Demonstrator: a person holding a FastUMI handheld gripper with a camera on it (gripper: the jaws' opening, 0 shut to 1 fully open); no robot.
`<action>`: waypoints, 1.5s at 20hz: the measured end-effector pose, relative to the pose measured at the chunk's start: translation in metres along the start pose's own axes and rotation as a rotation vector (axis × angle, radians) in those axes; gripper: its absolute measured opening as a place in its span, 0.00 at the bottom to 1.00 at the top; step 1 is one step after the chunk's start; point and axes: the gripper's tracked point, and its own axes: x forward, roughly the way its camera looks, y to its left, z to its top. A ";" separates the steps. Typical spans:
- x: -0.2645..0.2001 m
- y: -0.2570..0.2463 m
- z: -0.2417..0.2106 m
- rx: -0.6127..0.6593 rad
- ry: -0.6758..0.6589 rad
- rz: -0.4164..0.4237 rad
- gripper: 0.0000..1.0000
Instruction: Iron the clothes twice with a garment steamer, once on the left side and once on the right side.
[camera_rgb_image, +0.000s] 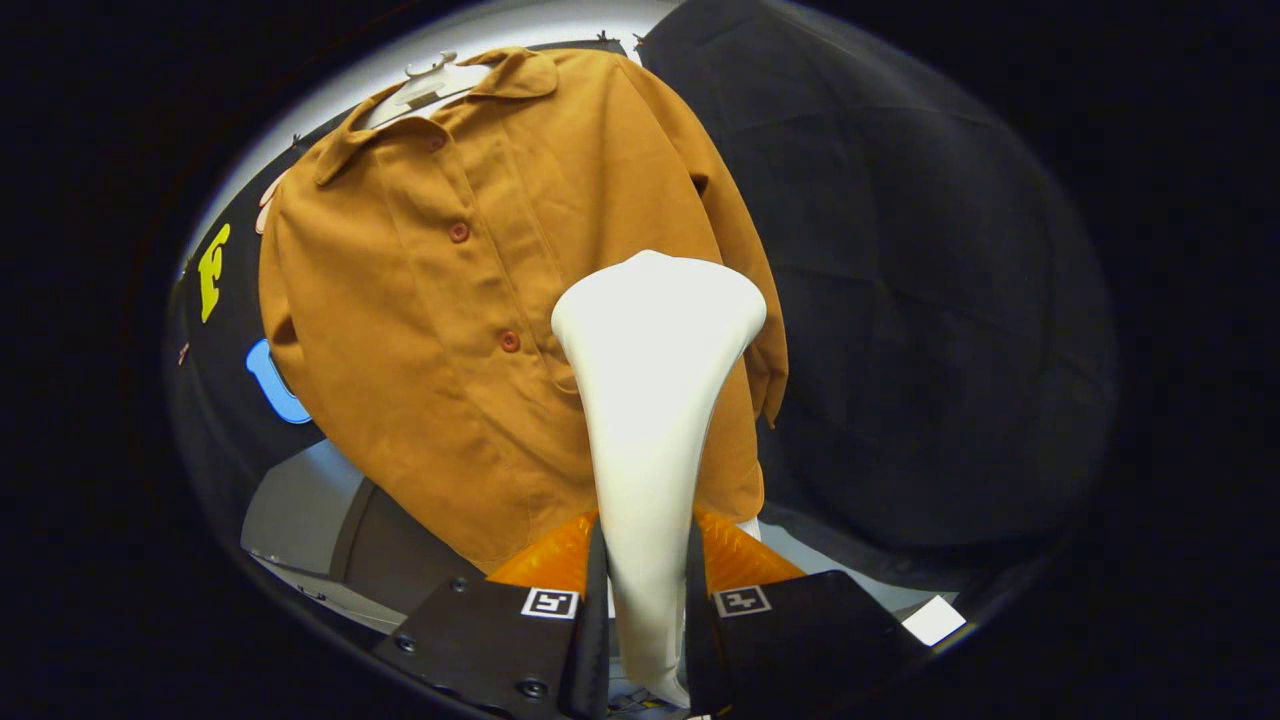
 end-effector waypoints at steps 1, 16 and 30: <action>-0.009 0.008 0.009 -0.012 -0.025 -0.006 0.34; -0.140 0.220 0.092 -0.199 -0.360 0.123 0.34; -0.225 0.401 0.047 -0.279 -0.397 0.361 0.34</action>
